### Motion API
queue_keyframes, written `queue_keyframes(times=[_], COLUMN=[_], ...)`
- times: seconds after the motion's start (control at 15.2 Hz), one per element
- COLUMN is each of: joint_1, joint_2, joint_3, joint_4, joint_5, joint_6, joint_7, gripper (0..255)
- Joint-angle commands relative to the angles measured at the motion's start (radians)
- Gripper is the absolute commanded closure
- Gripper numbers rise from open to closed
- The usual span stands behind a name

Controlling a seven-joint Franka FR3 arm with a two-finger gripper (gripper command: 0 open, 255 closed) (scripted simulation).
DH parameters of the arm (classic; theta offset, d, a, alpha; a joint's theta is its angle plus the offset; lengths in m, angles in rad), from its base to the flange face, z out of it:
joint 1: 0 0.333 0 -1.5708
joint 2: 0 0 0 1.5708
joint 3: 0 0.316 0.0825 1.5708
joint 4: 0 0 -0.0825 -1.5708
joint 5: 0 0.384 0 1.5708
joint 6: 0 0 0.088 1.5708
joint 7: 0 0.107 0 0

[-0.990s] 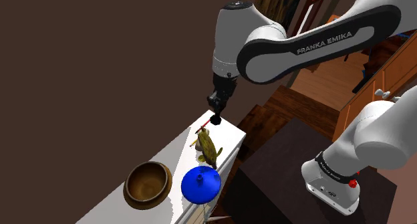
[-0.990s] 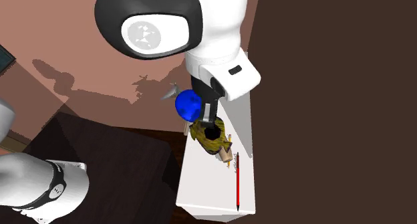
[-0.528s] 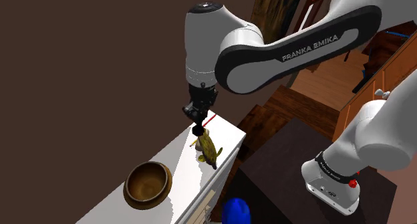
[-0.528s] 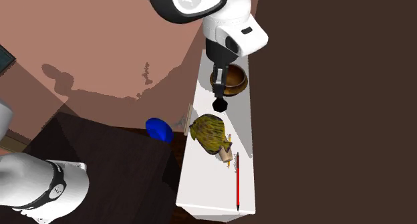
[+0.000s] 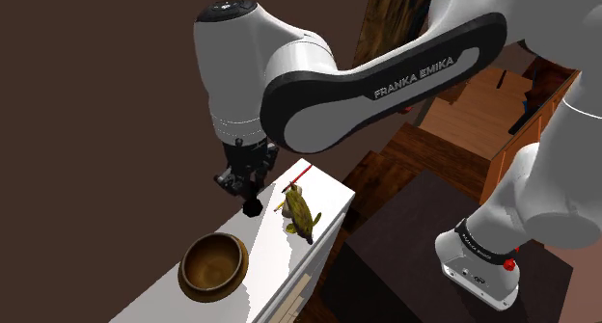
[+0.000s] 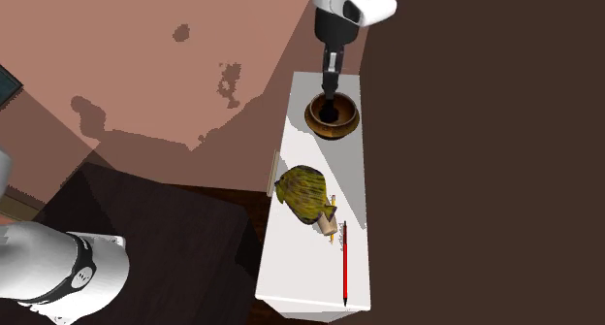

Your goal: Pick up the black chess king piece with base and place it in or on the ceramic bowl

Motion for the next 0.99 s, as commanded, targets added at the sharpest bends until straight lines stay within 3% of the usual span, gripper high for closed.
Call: queue_keyframes(times=[0.0,0.33,0.46,0.92], joint_1=[0.041,0.17,0.25,0.241], joint_2=[0.067,0.251,0.359,0.372], joint_3=[0.005,-0.002,-0.013,-0.021], joint_4=[0.091,0.363,0.538,0.463], joint_5=[-0.035,-0.117,-0.155,-0.164], joint_6=[-0.036,-0.149,-0.223,-0.137], joint_7=[0.047,0.139,0.169,0.18], gripper=[255,255,255,255])
